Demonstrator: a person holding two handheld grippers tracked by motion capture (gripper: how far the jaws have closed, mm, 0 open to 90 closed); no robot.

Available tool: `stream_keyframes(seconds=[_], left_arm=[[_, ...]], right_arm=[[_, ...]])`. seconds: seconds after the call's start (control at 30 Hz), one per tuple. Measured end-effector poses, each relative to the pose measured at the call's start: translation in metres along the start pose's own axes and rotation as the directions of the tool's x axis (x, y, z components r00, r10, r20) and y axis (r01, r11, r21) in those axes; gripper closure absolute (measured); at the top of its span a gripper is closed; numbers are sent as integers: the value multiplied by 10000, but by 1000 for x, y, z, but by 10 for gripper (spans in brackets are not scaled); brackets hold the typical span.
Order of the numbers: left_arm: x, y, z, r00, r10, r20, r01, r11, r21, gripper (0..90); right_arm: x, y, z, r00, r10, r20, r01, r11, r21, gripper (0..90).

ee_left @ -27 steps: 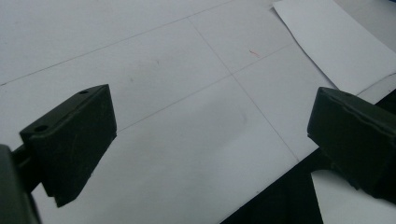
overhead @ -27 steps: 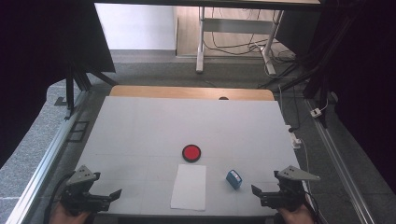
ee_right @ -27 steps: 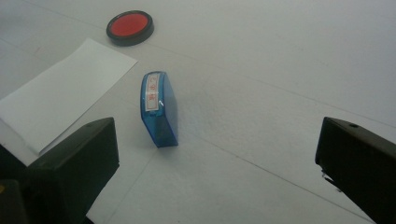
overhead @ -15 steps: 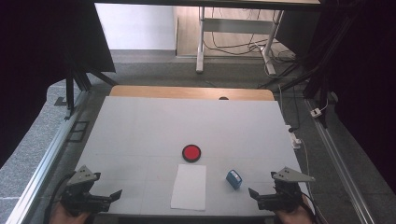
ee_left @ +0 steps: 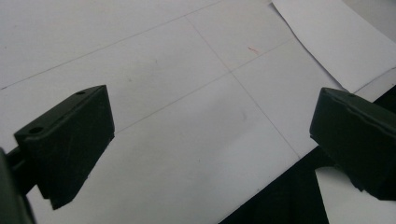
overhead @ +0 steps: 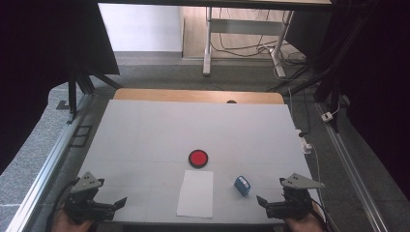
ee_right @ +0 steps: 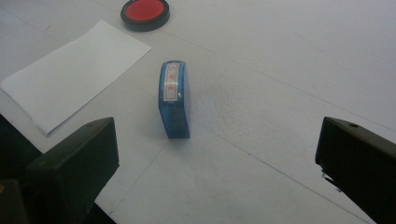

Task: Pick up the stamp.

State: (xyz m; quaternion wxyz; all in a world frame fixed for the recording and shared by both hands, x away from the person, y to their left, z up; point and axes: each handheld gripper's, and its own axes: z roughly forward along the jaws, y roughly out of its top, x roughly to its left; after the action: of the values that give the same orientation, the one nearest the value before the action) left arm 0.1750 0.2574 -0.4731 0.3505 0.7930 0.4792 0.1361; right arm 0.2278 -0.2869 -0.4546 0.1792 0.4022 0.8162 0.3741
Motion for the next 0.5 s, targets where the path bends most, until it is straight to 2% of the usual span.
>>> stream_keyframes(seconds=[0.1, 0.17, 0.2, 0.5], left_arm=[[1, 0, 0, 10000, -28, 77, 28, 10000, -85, 0], [1, 0, 0, 9999, -59, 110, 60, 9999, -116, 0], [1, 0, 0, 9999, -66, 95, 68, 9999, -117, 0], [1, 1, 1, 9999, -72, 95, 73, 9999, -113, 0]], right_arm=[[1, 1, 0, 10000, -20, -12, 20, 10000, -11, 0], [2, 2, 0, 9997, 60, -248, -65, 9998, -181, 0], [5, 4, 0, 9998, -191, -112, 189, 9996, -186, 0], [7, 5, 3, 9989, -411, -242, 408, 9991, -125, 0]])
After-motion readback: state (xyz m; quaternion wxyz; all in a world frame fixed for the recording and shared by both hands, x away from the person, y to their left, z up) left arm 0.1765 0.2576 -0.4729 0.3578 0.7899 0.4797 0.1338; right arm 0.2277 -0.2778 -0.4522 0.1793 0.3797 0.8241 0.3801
